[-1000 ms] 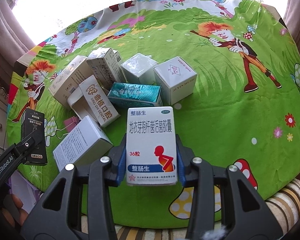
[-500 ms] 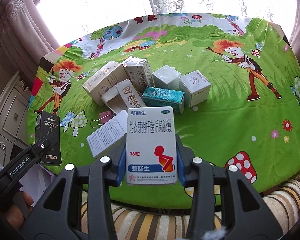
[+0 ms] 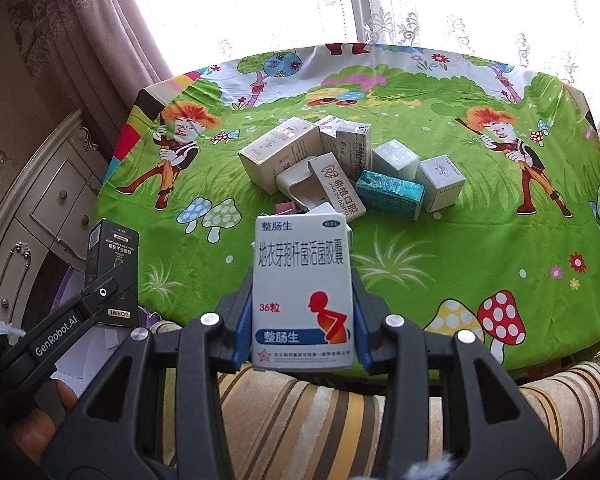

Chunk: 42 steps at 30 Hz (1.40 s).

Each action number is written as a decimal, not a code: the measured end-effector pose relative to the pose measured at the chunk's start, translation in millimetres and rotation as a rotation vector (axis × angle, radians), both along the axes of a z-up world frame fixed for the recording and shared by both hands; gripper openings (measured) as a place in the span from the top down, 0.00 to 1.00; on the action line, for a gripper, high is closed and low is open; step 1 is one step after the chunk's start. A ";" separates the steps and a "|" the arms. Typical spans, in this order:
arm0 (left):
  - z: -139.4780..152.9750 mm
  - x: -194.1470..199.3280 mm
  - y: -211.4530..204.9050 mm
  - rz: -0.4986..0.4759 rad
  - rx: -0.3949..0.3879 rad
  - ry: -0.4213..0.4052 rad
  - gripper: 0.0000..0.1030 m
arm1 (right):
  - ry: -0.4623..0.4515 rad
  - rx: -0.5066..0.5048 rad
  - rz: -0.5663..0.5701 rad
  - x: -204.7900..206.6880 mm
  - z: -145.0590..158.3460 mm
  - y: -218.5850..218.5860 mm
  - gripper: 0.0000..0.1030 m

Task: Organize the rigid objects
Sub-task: 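Grasp the white medicine box with the right gripper while the left carries the black box to the purple box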

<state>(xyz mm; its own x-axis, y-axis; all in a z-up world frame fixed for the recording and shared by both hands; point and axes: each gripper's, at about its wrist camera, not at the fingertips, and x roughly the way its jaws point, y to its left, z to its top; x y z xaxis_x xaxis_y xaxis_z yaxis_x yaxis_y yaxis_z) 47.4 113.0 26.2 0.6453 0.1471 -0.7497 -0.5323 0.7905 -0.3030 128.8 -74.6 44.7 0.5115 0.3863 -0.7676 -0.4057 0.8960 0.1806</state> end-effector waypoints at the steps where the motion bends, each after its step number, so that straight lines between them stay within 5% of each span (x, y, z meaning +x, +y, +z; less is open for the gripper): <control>1: 0.8 -5.8 3.2 0.008 -0.002 -0.002 0.61 | -0.002 0.000 0.010 -4.2 1.3 2.3 0.56; 17: -7.5 -111.0 88.1 0.226 -0.025 -0.012 0.61 | -0.029 -0.010 0.227 -66.5 21.2 59.9 0.56; 34: -23.5 -176.0 137.8 0.380 -0.052 -0.015 0.61 | 0.047 -0.062 0.711 -176.0 -1.2 162.5 0.55; 36: -23.5 -181.1 140.9 0.392 -0.050 -0.015 0.61 | 0.056 -0.088 0.761 -186.6 -9.6 170.9 0.53; 40: -24.0 -189.2 146.7 0.426 -0.051 -0.013 0.60 | 0.061 -0.134 0.808 -195.2 -19.8 174.8 0.26; 42: -26.1 -190.2 149.1 0.441 -0.062 -0.005 0.59 | 0.061 -0.127 0.801 -193.6 -19.7 172.1 0.25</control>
<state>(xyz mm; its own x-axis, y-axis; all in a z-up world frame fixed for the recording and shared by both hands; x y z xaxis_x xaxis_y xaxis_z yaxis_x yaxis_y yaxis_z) -142.8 262.1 0.1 0.5346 0.3640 -0.7627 -0.8129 0.4684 -0.3462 -64.8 97.5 24.9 0.0727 0.5250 -0.8480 -0.9250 0.3535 0.1395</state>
